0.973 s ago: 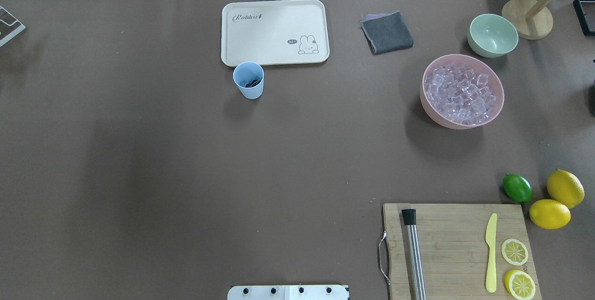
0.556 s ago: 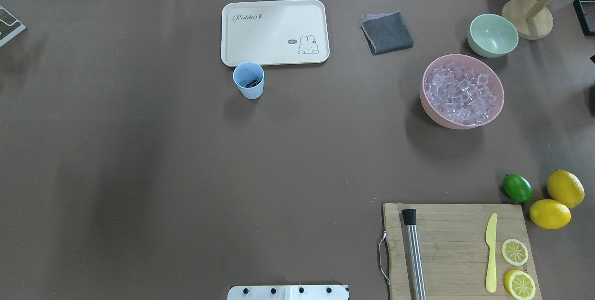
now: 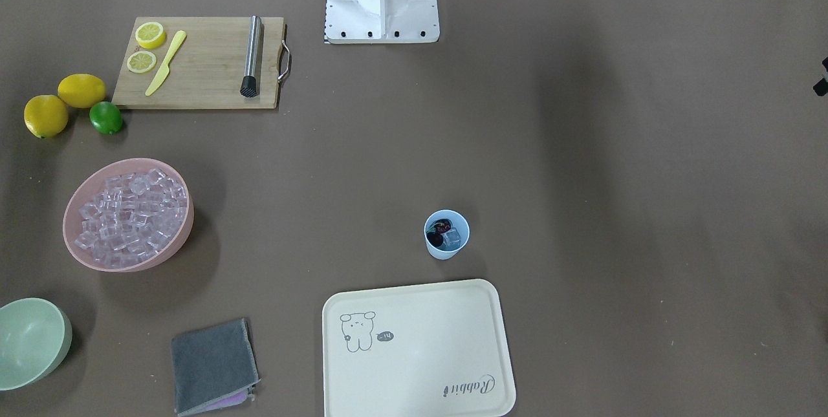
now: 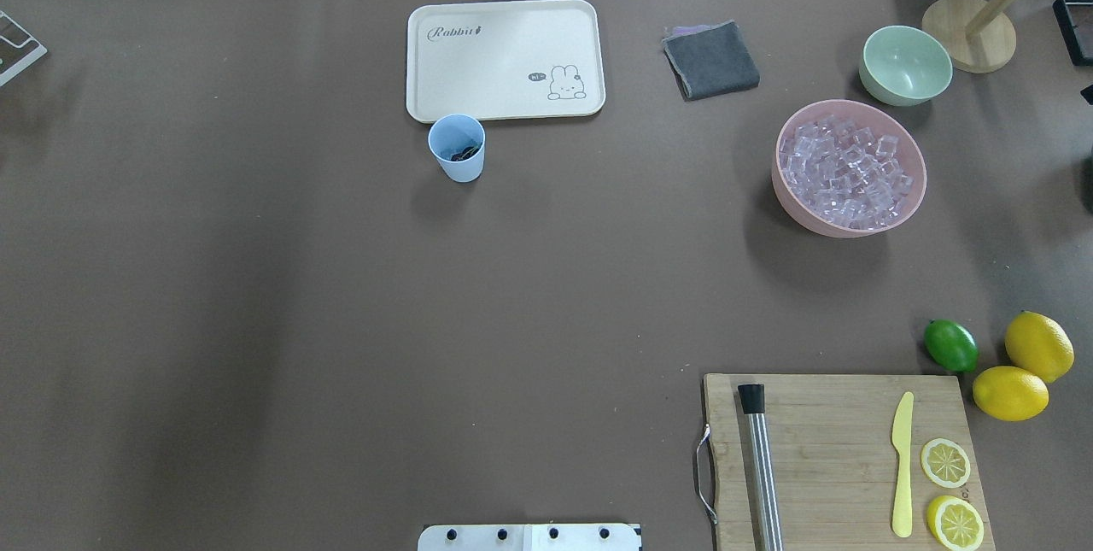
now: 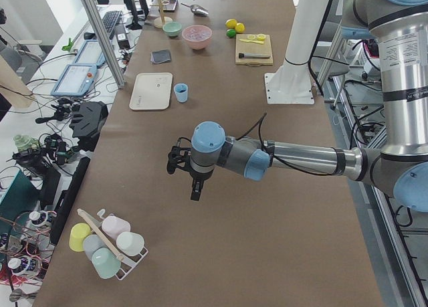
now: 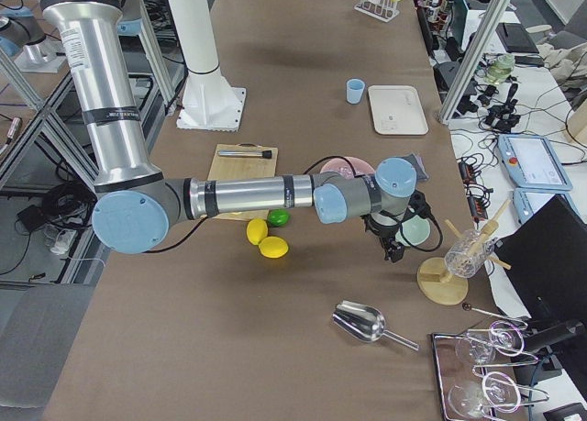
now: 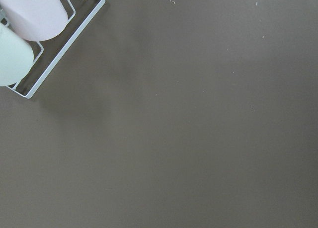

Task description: Put ice and cherries in cup

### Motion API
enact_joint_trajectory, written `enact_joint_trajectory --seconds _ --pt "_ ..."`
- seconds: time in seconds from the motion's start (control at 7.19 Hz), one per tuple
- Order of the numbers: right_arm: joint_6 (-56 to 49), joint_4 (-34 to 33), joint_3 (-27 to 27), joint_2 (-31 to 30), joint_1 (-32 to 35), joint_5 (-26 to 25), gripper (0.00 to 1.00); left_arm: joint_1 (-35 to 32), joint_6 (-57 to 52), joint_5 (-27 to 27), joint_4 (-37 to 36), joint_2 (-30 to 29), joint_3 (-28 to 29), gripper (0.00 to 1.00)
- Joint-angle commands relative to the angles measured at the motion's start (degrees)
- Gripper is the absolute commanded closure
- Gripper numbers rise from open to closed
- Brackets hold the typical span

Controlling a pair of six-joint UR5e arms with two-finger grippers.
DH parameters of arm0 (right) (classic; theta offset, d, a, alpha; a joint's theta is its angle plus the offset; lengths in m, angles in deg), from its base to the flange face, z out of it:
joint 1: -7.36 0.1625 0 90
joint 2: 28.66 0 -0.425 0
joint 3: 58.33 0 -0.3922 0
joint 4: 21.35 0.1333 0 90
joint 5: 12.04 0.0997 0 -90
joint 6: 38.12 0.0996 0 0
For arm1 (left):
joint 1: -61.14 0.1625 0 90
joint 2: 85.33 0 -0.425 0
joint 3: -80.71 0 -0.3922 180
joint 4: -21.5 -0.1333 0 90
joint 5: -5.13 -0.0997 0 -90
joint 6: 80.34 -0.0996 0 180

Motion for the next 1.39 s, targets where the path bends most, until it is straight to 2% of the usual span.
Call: enact_joint_trajectory --seconds 0.0,0.14,0.42,0.56,0.83,1.11,1.25 --pt "2.20 -2.56 -0.22 2.40 -0.03 0.02 0.02 -0.45 -0.29 -0.29 1.26 1.29 0.36 0.02" --pt "2.21 -2.67 -0.57 2.93 -0.12 -0.50 0.02 -0.54 -0.29 -0.55 1.54 2.08 0.45 0.02" --pt "1.60 -1.98 -1.09 1.63 0.05 -0.33 0.02 -0.37 -0.02 -0.65 1.45 -0.62 1.50 0.02" --pt "1.42 -1.97 -1.01 1.18 1.01 0.11 0.02 -0.37 -0.03 -0.65 0.84 -5.68 2.03 0.02" --pt "1.33 -1.79 -1.01 0.74 1.19 0.02 0.02 0.68 0.84 -5.10 0.40 -17.19 10.09 0.02" --pt "1.24 -1.71 -1.10 0.56 1.20 -0.42 0.02 1.83 3.14 -6.61 0.39 -20.58 12.84 0.02" --pt "1.85 -1.79 -0.84 0.83 1.02 -0.16 0.02 3.22 3.40 -7.84 -0.30 -24.77 17.19 0.02"
